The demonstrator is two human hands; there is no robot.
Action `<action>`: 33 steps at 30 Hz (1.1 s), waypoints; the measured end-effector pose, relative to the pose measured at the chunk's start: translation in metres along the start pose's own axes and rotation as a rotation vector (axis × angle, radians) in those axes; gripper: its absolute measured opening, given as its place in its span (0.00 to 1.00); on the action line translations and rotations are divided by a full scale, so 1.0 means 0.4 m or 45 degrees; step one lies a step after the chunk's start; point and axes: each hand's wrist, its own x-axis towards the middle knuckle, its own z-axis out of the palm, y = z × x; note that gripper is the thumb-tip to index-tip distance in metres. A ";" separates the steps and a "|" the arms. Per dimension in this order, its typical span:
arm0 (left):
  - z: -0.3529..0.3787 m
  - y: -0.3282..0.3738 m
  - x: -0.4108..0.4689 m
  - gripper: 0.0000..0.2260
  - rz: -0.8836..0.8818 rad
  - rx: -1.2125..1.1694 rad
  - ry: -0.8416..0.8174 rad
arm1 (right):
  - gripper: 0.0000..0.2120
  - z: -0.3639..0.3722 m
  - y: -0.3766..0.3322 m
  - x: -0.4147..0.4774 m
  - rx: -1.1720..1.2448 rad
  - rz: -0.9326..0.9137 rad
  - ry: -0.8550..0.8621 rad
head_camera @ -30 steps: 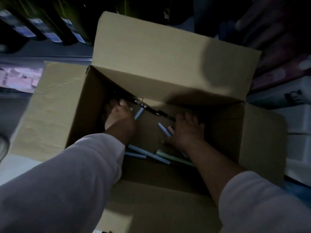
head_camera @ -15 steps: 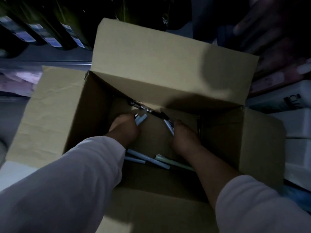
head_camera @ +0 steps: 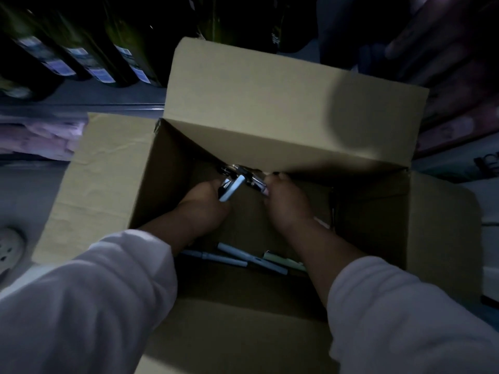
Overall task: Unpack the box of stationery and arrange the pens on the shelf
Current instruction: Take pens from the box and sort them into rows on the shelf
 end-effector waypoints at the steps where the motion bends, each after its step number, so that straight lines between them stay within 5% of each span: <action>1: -0.002 0.004 -0.004 0.13 -0.001 -0.030 0.006 | 0.09 0.002 -0.002 0.002 -0.015 0.010 -0.014; 11: -0.102 0.083 -0.127 0.01 -0.027 -0.489 0.025 | 0.05 -0.178 -0.037 -0.148 0.134 0.121 -0.012; 20: -0.320 0.252 -0.349 0.09 0.005 -0.734 0.308 | 0.08 -0.434 -0.126 -0.394 0.313 0.146 0.162; 26: -0.452 0.374 -0.533 0.05 0.082 -0.809 0.217 | 0.08 -0.620 -0.192 -0.581 0.452 0.117 0.331; 33: -0.521 0.479 -0.750 0.08 0.281 -0.928 0.133 | 0.05 -0.790 -0.201 -0.797 1.010 0.156 0.549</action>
